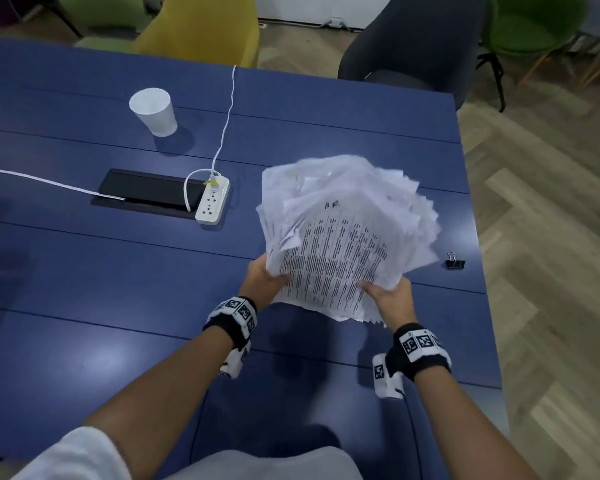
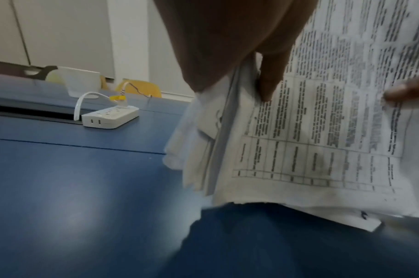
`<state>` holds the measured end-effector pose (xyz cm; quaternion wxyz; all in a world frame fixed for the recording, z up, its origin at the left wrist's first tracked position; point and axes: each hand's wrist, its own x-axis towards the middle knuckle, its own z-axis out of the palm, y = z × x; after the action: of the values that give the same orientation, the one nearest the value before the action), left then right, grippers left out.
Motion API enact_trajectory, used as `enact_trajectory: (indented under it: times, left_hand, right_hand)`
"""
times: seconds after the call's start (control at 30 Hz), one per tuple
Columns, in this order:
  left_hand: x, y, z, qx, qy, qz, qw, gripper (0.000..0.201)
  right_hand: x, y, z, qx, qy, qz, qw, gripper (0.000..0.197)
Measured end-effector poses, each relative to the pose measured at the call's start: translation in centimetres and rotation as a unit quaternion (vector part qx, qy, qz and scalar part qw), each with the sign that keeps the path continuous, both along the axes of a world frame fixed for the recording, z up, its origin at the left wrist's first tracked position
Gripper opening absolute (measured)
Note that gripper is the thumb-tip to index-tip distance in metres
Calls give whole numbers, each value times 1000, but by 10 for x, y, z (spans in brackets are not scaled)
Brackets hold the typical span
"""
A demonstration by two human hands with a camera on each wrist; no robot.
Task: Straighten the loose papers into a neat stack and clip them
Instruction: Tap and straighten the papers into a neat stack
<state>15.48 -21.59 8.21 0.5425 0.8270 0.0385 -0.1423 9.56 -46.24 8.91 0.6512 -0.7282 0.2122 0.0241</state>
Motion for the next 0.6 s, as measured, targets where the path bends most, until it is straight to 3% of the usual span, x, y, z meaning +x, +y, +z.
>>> enact_trajectory:
  times: [0.13,0.2,0.27,0.33,0.37,0.4,0.47,0.53,0.6]
  left_hand:
    - [-1,-3,10,-43,-42,50,997,23]
    - [-5,4,3,-74,0,53,996,34]
    - [-12,10,0,-43,78,26,996,36]
    - [-16,12,-4,9,162,5,987,38]
    - [-17,9,1,25,169,20,985,41]
    - [-16,4,14,35,157,7,987,43]
    - [-6,-7,35,-40,85,-42,995,39]
    - [-1,-6,42,-120,25,-1,992,29]
    - [-5,2,39,-132,43,9,990,32]
  right_hand:
    - [0,-6,18,3,-41,-35,999,27]
    - [-6,-10,16,-2,-45,-35,998,33]
    - [-11,-17,-2,-4,13,-31,999,41]
    - [-17,-18,-15,-34,135,17,990,78]
    - [-16,-14,-10,-45,152,33,987,94]
    - [-9,-13,-7,-38,123,18,992,84]
    - [4,-12,17,-5,11,-43,999,34]
    - [10,-21,30,18,-24,-16,999,36]
    - [7,-36,26,-13,16,65,998,53]
